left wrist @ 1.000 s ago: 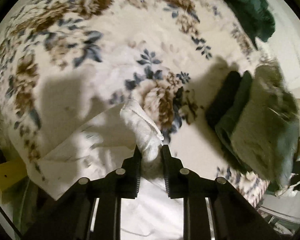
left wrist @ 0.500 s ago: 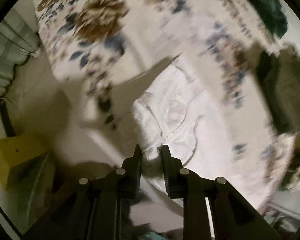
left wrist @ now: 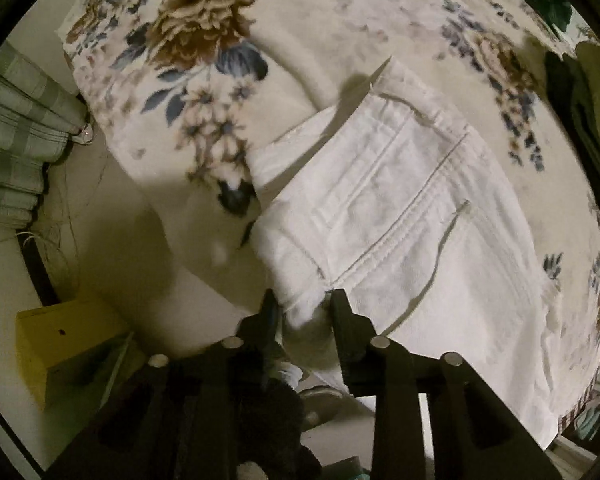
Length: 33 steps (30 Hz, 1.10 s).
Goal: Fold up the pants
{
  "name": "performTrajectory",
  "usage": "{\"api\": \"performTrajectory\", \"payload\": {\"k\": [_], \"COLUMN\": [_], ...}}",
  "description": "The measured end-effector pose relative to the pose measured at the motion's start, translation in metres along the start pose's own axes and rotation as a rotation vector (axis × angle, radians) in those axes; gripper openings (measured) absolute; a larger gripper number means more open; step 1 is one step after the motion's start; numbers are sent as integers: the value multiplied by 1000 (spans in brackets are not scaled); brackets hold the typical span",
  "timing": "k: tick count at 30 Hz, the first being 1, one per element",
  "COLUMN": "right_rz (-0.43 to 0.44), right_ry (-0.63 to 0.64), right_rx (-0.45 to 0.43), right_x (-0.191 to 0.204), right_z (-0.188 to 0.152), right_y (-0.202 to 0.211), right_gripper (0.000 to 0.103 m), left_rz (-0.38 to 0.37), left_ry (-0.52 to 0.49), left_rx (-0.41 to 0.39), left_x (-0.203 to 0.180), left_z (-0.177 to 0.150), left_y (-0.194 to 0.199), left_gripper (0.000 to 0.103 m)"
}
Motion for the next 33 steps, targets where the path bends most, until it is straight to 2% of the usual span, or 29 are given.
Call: {"api": "performTrajectory", "payload": {"k": [1,2,3,6,9,11,14,17,19,21,23,25,26,27,28,29,31,33], "right_rz": [12,28,41,53,62,58,83,99,59,12,-63,-111,-143,-157,-161,-161,-165,-109], "right_ry": [-16,-31,-43,-71,-30,70,269,533,708,860,1005,1098,1133,1160,1175,1193,1199,1145], "right_rx": [0,-11,-27,-89,-116,-94,-13,70,75,57,61,100,119,138,148,142,97,50], "right_x": [-7,-13,-19,-32,-20,15,92,191,241,284,318,337,343,345,350,350,344,338], "right_z": [0,0,1,10,20,21,8,-20,-37,-51,-64,-73,-79,-87,-89,-91,-88,-77], "right_y": [4,11,18,43,66,73,60,35,17,-1,-23,-41,-49,-54,-56,-57,-53,-39], "right_gripper": [37,43,44,49,52,53,53,53,53,53,53,53,53,51,40,13,6,4], "left_rz": [3,5,4,5,-3,17,0,29,73,156,183,171,151,147,148,144,140,136], "left_ry": [2,3,-2,-20,-75,-145,-228,-329,-390,-438,-438,-391,-365,-346,-335,-319,-300,-296], "left_rx": [-16,-39,-51,-111,-139,-137,-118,-122,-120,-102,-60,-14,-5,-6,-2,5,10,12], "left_x": [-2,-2,-4,-13,-31,-58,-97,-132,-147,-148,-135,-115,-105,-97,-90,-84,-77,-73], "left_z": [-1,-1,0,2,8,8,6,8,11,17,23,27,29,31,31,32,32,32], "left_y": [6,15,19,39,45,41,31,18,2,-22,-46,-60,-62,-62,-62,-60,-58,-54], "left_gripper": [32,39,50,71,73,73,73,73,73,73,76,78,83,83,83,83,83,83]}}
Point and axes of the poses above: each gripper's, at about its wrist camera, not at the fingertips, and y roughly against the way its jaws point, x to its left, z to its top, the point moved 5 cm from there along -y, roughly the way its jaws point, and after that the axes turned 3 degrees about x, right-handed, at the moved point
